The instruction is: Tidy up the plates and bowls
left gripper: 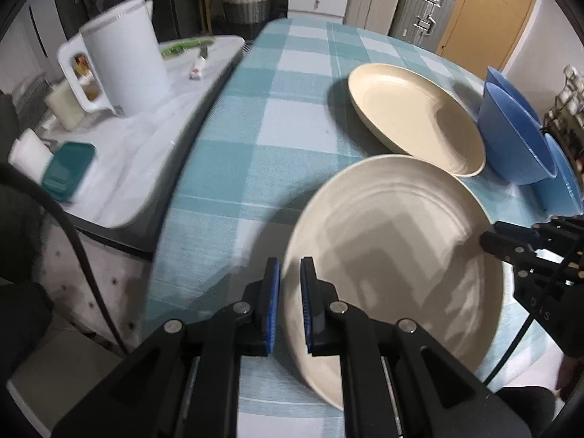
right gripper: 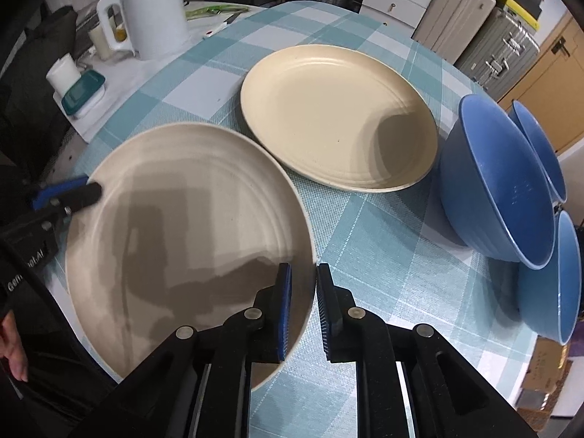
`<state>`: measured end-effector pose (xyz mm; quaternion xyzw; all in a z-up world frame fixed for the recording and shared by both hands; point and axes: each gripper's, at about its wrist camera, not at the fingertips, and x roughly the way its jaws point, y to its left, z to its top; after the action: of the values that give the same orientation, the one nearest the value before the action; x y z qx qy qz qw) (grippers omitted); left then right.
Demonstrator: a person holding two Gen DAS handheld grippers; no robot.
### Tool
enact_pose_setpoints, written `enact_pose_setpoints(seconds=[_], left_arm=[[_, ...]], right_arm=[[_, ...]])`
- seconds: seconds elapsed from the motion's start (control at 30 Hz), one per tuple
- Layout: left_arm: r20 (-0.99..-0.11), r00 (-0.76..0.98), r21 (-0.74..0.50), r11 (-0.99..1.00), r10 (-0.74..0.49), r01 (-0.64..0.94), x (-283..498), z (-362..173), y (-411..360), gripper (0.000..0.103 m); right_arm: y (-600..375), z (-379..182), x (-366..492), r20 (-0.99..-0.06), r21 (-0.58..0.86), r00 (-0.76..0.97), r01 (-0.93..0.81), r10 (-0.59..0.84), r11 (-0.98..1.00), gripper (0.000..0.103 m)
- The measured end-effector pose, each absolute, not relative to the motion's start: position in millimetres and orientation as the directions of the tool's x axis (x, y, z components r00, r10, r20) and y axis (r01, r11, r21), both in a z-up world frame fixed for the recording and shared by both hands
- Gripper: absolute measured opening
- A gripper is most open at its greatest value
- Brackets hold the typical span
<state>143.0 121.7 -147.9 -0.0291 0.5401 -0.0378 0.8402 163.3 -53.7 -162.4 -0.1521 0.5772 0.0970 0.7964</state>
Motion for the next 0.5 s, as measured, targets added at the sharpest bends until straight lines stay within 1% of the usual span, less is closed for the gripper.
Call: enact_pose_setpoints(seconds=[0.17,0.23,0.37,0.5], left_arm=[[-0.908,0.410,-0.084,0.996,-0.089,0.031,141.9,-146.2,119.1,0.009],[-0.910,0.406,-0.073,0.996,-0.084,0.043,140.3,-145.1,116.7,0.009],[-0.913,0.408,0.009,0.997,-0.023,0.076,137.3,-147.3,105.6,0.009],[-0.913,0.409,0.020,0.997,-0.014,0.079,136.4,-147.7,106.3,0.009]], right_arm=[[-56.8,-164.5,165.4,-0.959,-0.086,0.283,-0.333,0.012,0.939,0.013],[-55.2,-165.8,164.9,-0.961,-0.097,0.275,-0.344,0.001,0.934,0.013],[-49.3,-171.9,162.3,-0.962,-0.146,0.268,-0.363,-0.047,0.920,0.013],[-48.4,-174.1,161.6,-0.960,-0.162,0.272,-0.368,-0.061,0.916,0.013]])
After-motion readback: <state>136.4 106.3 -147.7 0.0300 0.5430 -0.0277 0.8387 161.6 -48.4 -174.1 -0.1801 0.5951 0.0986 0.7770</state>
